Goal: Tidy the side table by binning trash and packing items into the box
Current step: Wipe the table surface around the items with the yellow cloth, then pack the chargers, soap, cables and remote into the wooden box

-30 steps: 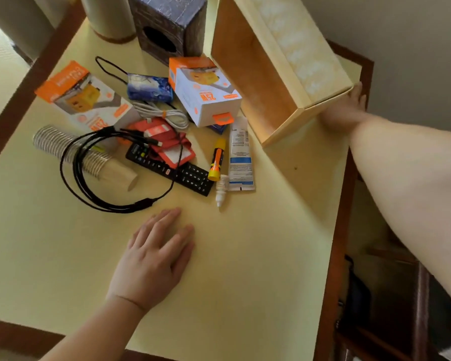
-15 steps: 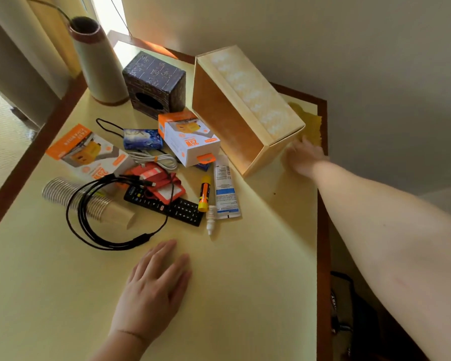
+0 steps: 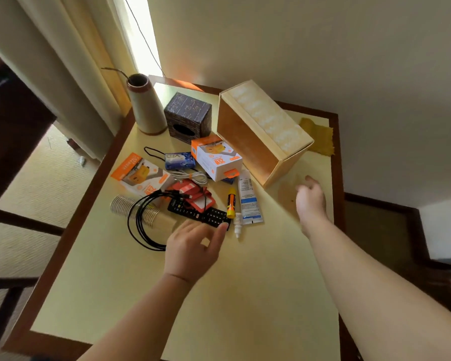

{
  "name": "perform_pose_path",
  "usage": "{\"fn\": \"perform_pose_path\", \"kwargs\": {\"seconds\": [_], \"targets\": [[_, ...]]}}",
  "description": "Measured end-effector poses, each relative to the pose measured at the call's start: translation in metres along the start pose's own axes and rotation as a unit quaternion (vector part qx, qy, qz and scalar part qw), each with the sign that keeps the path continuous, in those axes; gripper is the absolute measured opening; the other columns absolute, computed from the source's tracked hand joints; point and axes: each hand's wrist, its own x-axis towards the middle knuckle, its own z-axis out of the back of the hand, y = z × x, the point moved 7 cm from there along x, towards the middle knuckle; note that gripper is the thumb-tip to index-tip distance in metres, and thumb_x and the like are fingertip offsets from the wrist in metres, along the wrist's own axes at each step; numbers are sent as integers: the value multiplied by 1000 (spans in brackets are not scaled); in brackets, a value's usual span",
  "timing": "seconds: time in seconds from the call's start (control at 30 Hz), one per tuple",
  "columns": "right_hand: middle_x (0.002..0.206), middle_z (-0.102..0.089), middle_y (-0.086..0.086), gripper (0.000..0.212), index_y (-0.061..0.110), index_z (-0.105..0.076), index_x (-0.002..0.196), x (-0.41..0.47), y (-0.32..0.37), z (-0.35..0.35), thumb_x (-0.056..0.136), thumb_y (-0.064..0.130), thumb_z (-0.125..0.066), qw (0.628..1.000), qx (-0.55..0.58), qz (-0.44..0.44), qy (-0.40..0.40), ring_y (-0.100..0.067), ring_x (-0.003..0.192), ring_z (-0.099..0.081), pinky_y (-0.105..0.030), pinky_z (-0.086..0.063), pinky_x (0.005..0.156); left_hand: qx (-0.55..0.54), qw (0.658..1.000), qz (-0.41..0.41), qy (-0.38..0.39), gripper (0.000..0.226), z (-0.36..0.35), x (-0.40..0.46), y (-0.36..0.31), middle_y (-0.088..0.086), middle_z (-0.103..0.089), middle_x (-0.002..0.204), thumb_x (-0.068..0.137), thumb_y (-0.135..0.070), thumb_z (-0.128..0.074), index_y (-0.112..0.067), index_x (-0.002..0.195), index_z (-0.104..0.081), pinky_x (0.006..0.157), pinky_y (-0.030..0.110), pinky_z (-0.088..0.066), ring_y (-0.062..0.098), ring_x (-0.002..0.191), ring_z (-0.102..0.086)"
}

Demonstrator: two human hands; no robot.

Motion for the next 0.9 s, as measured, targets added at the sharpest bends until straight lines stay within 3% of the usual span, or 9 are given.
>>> {"fn": "perform_pose_path", "kwargs": {"seconds": [0.1, 0.17, 0.23, 0.33, 0.43, 0.57, 0.67, 0.8, 0.9], "targets": [[167, -29, -2, 80, 36, -17, 163, -29, 16, -15, 96, 11, -52, 998, 23, 42, 35, -29, 150, -33, -51, -33, 114, -8, 1000, -10, -18, 41, 10, 98, -29, -10, -58, 64, 101, -40, -61, -19, 65, -58, 61, 29, -46, 12, 64, -55], [172, -14, 3, 95, 40, -2, 164, -40, 33, -23, 94, 9, -57, 995, 24, 85, 47, -27, 155, -24, -49, -32, 116, -11, 999, 27, 24, 16, -1, 162, -33, -6, -68, 90, 100, -33, -61, -18, 97, -67, 85, 37, -50, 14, 91, -56], [173, -5, 9, 104, 46, 9, 161, -45, 53, -28, 95, 16, -66, 989, -1, 136, 49, -26, 156, -20, -48, -33, 117, 31, 991, 80, 99, 48, -18, 217, -27, 4, -62, 125, 94, -22, -62, -17, 140, -51, 107, 42, -43, 22, 119, -49], [173, -7, 6, 110, 46, 17, 160, -39, 75, -30, 97, 29, -71, 983, -63, 167, 44, -26, 153, -27, -44, -40, 111, 112, 970, 90, 195, 92, -42, 274, -18, 9, -40, 157, 89, -11, -64, -19, 164, -11, 118, 45, -34, 35, 141, -36], [172, -18, 1, 98, 42, 16, 162, -27, 84, -34, 102, 36, -63, 982, -92, 158, 54, -26, 149, -38, -41, -42, 109, 130, 946, 121, 272, 94, -67, 308, -3, 11, -40, 159, 96, -21, -60, -18, 166, 3, 115, 45, -37, 36, 145, -38], [173, -17, 1, 74, 41, 9, 163, -18, 88, -36, 109, 45, -41, 982, -140, 120, 47, -32, 141, -50, -37, -49, 93, 94, 929, 166, 317, 55, -88, 321, 2, 15, -57, 137, 100, -35, -53, -18, 150, -40, 94, 44, -49, 36, 118, -59], [173, -15, 4, 68, 44, 7, 163, -24, 92, -28, 110, 48, -35, 985, -119, 114, 42, -32, 147, -42, -44, -46, 104, 72, 962, 100, 242, 43, -81, 330, -12, 11, -63, 124, 87, -31, -58, -16, 127, -56, 87, 40, -53, 34, 111, -63], [171, -20, 10, 66, 43, 6, 163, -55, 109, -3, 110, 50, -32, 979, -91, 181, 9, -11, 137, -44, -26, -46, 79, -33, 990, 44, 131, 61, -38, 323, -42, 5, -56, 134, 87, -31, -75, -18, 142, -53, 101, 31, -42, 24, 124, -55], [172, -12, 14, 71, 42, 6, 164, -90, 112, 18, 107, 54, -35, 971, -55, 231, -19, -2, 139, -36, -17, -39, 93, -104, 993, 11, 58, 53, 17, 298, -58, -3, -57, 130, 89, -29, -76, -25, 139, -58, 99, 31, -49, 15, 116, -60]]}}
